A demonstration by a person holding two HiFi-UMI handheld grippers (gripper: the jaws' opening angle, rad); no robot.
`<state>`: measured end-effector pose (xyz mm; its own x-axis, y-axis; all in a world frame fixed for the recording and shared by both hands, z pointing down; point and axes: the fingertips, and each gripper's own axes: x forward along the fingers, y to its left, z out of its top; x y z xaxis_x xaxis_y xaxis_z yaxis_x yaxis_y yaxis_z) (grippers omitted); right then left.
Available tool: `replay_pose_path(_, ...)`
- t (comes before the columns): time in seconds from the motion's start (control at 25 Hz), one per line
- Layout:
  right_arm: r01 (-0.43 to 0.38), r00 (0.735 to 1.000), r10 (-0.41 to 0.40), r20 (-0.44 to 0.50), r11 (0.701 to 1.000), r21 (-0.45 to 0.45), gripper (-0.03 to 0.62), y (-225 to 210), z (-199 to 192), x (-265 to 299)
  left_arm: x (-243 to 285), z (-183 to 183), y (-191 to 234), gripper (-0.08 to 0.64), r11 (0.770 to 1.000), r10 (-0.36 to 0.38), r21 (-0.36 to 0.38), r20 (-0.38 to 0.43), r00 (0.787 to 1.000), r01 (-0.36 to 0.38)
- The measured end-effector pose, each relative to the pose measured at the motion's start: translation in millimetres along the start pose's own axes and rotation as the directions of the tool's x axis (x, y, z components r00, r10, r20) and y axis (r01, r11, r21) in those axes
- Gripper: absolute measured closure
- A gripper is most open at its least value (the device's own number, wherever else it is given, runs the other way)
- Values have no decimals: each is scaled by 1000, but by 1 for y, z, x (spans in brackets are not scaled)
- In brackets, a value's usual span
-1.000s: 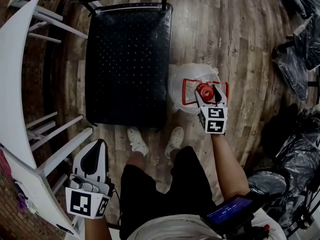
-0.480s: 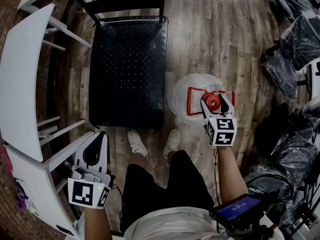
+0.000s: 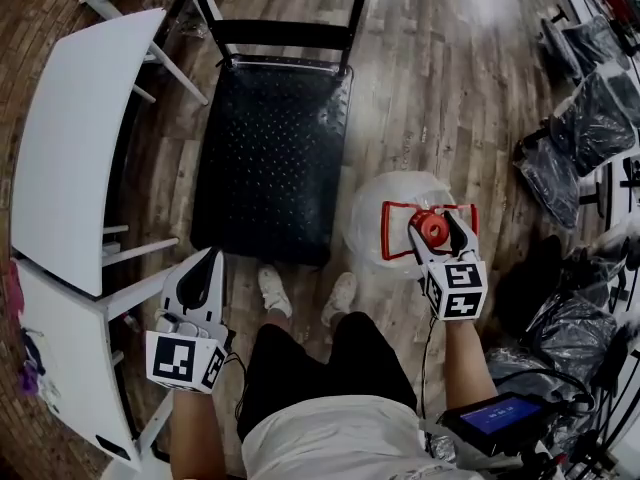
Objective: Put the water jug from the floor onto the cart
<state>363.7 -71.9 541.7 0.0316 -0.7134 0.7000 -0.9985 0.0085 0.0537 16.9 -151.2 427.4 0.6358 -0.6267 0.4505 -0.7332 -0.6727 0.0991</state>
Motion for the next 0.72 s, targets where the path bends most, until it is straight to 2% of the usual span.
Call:
replay_pose_path(0.28,-89,996,91,23,993,-73,284,55,35,-6,-30,-7,32,560,996,76,-47,24,997,-75)
replay_pose_path(0.72,-233,972,236,5,961,-147,284,169,65,43,-80,-45,83,558,977,163,-137,-14,987,-163)
